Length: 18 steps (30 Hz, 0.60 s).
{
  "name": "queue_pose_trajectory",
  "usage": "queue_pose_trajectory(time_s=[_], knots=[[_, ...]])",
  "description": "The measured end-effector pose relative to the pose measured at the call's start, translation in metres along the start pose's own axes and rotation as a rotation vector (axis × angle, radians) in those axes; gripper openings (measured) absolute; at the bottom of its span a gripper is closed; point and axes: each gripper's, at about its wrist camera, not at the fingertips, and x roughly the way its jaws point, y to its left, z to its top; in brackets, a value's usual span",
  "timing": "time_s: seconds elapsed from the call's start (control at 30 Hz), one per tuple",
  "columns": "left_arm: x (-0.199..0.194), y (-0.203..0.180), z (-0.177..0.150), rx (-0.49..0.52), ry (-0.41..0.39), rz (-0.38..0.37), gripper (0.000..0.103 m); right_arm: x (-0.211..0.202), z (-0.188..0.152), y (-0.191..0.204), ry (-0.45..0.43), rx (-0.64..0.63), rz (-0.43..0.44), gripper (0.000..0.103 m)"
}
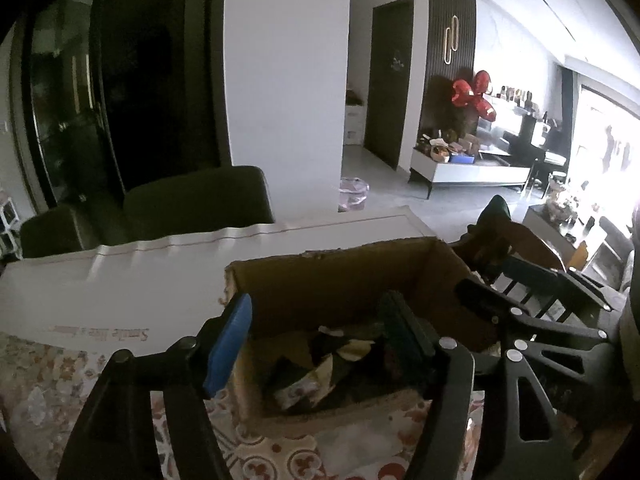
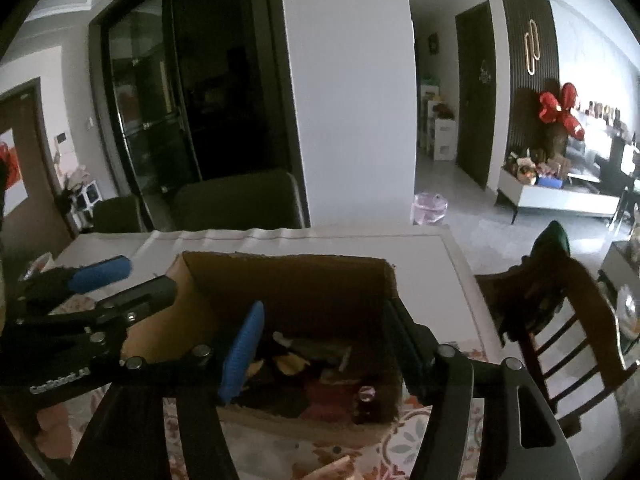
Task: Organize snacks
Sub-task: 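Lower both snacks into the box and open both tools, then move both tools back toward the yellow candy and pastry packet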
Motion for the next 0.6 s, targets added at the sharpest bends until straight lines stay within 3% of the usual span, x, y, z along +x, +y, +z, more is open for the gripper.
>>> queue_pose_trajectory(time_s=[0.2, 0.27, 0.6], knots=[[-0.025, -0.006, -0.014, 0.015, -0.014, 0.052, 0.075, -0.018, -0.014, 0.005, -0.005, -0.033, 0.019, 0.064], [-0.032, -0.007, -0.018, 0.015, -0.016, 0.064, 0.077, -0.025, -0.019, 0.006, 0.002, -0.041, 0.014, 0.071], [-0.052, -0.013, -0.05, 0.031, 0.047, 0.069, 0.083, -0.041, -0.041, 0.002, 0.059, -0.048, 0.044, 0.074]])
